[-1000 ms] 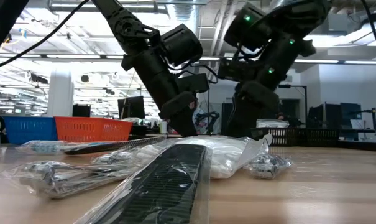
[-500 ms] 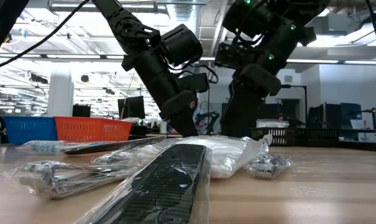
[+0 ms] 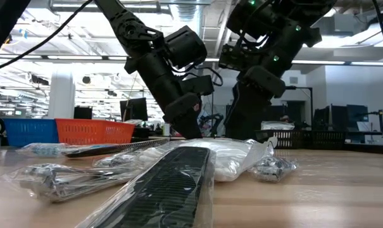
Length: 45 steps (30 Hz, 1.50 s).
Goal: Pick & Place Travel size toiletries
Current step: Put the black comb into the right black bin
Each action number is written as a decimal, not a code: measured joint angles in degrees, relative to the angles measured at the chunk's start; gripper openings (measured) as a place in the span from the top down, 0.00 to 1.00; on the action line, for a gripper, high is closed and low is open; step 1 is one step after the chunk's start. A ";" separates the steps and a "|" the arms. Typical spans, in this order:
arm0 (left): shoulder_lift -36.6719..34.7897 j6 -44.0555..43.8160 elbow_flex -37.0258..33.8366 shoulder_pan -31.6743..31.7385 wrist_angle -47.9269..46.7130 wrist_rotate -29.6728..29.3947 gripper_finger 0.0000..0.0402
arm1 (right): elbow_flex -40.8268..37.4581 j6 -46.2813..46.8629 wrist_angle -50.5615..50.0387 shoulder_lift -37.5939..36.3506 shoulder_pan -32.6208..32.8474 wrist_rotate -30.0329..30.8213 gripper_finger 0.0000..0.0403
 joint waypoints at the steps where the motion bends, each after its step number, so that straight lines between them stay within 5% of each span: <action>1: 0.34 0.02 0.06 0.09 0.04 0.15 1.00 | 0.00 -0.16 -0.02 0.00 0.00 0.00 0.32; 9: 2.40 -0.24 0.30 1.71 1.09 3.01 1.00 | -0.04 -1.47 -1.28 0.76 0.00 0.28 0.38; 23: 2.68 -1.36 0.23 2.47 -1.08 4.99 1.00 | -0.07 -2.93 -2.13 0.79 0.16 5.61 0.70; 37: 2.57 -0.37 -0.05 1.95 0.55 4.65 1.00 | -0.07 -0.36 -0.96 0.79 -0.46 4.17 0.49; 45: 2.57 -0.37 -0.07 1.95 1.40 4.88 1.00 | 0.01 -12.18 5.63 8.41 2.64 13.57 0.41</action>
